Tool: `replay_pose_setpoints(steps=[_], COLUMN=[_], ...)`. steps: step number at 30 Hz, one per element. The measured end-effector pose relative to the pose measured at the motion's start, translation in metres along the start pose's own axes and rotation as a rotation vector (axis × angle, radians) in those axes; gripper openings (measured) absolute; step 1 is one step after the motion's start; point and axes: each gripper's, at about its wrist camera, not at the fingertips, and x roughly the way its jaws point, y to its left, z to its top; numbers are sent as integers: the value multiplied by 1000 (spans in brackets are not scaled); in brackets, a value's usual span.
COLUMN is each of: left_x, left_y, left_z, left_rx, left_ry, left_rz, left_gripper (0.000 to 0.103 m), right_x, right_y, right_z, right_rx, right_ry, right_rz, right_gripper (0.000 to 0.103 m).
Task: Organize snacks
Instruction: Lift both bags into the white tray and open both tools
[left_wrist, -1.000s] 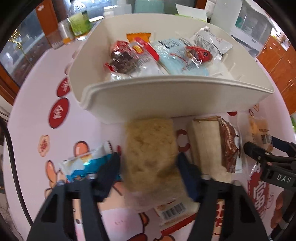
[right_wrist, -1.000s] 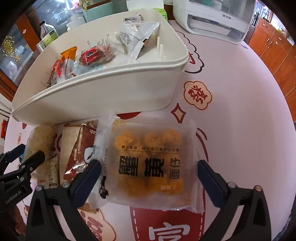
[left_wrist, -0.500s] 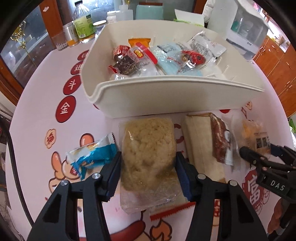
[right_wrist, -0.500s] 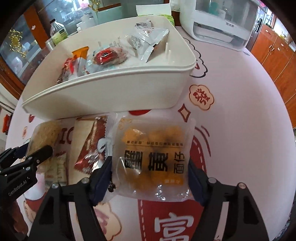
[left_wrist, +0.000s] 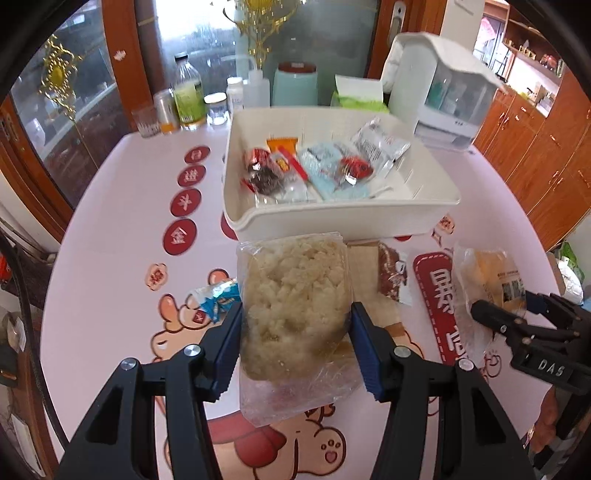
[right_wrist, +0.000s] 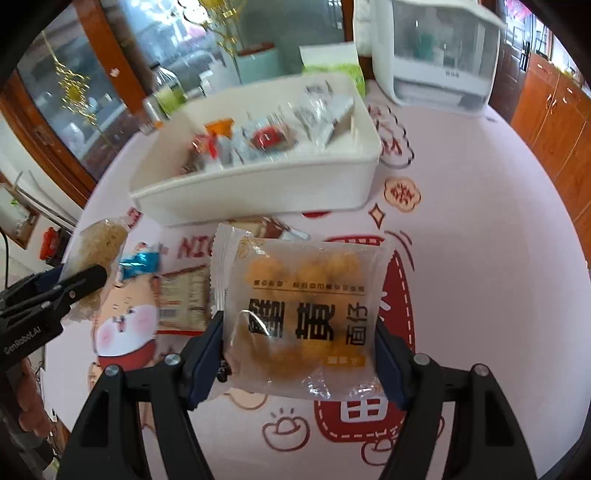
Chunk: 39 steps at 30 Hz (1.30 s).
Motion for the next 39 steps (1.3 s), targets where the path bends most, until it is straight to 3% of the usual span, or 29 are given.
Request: replay_pose_setpoints(steps=[10,18,28,39], left_x=[-78,-108,-121,-82], left_y=[-6,-12,-22,-33], left_z=[36,78,137,191], left_rx=[65,139,191,203], left_ry=[-130,-222,-319,-340], left_rz=[25,93,152,138], left_gripper=[55,55,55,55], right_x=[-91,-147,-164,-143], right_y=[20,34,37,35], right_z=[39,74,116,167], right_rx=[-82,-138,-131,-77], right_ry=[-194,-347,-414,-454], right_rz=[41,29,-6,-27], right_gripper=[73,74,76,77])
